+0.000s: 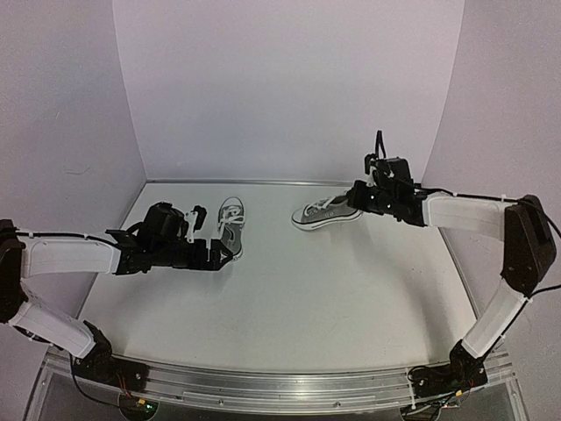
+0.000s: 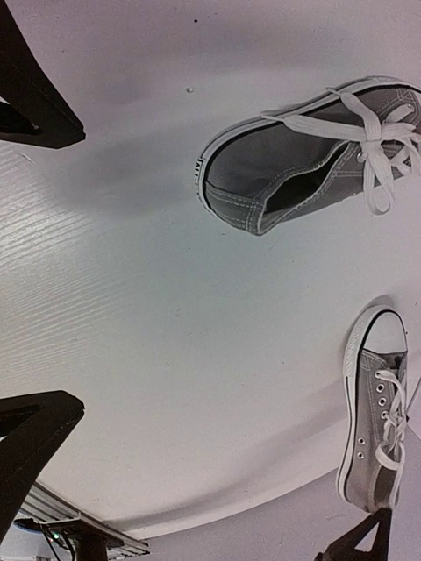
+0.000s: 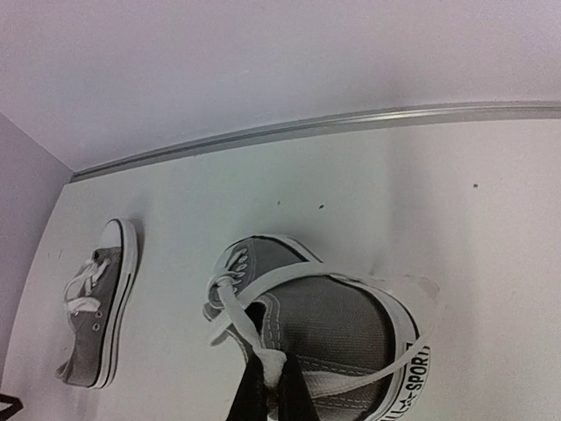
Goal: Tie the shoes
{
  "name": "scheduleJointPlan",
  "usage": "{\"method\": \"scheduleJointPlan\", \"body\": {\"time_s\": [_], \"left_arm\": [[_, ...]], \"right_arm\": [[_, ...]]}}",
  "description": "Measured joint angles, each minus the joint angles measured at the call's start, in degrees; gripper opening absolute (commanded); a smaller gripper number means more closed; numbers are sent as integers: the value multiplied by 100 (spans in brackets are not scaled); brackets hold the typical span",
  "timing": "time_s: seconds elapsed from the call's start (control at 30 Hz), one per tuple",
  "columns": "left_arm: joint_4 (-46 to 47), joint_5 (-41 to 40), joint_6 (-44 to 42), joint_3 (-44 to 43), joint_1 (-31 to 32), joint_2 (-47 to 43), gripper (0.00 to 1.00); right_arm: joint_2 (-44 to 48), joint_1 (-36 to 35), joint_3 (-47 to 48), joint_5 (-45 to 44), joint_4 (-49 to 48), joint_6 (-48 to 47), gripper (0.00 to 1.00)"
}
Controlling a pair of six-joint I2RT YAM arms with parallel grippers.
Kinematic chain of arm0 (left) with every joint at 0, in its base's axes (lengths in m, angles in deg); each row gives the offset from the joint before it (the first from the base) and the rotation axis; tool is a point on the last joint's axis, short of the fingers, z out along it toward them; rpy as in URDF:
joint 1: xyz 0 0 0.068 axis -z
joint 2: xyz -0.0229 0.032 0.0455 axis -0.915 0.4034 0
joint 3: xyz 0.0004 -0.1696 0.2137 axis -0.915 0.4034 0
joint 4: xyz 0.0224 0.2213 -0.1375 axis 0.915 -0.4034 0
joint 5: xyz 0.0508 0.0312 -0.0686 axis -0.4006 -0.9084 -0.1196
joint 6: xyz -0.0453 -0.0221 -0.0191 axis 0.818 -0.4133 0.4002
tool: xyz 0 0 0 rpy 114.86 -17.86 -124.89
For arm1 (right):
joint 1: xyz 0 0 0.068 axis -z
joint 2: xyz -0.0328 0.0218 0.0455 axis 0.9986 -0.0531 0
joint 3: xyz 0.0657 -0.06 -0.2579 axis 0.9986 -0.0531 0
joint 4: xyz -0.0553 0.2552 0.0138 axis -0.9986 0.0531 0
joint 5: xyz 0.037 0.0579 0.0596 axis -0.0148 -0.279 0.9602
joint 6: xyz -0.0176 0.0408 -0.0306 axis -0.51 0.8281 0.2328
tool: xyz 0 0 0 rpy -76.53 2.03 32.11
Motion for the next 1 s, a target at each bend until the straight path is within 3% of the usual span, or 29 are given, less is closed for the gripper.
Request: {"method": "scheduleJointPlan", "body": {"time_s": [0.17, 0.23, 0.3, 0.4, 0.53, 0.77, 1.0], "left_arm": [[230, 213, -8, -20, 15, 308, 100], [291, 264, -22, -21, 26, 373, 100], [330, 302, -51, -55, 40, 433, 100], [391, 372, -85, -132, 46, 518, 100], [530, 442, -91, -169, 61, 610, 100], [627, 564, -93, -223, 136, 825, 100], [628, 575, -110, -364, 195, 850, 100]], "right_arm": [[800, -906, -1155, -643, -157, 679, 0], [950, -1227, -1527, -779, -173, 991, 6], [1080, -1564, -1856, -943, -179, 1329, 20], [1315, -2077, -2251, -1000, -136, 1747, 53], [1708, -2529, -2431, -761, -170, 2061, 74], [2329, -2164, -2383, -760, -148, 1524, 66], [1169, -1145, -1752, -514, 154, 527, 64]]}}
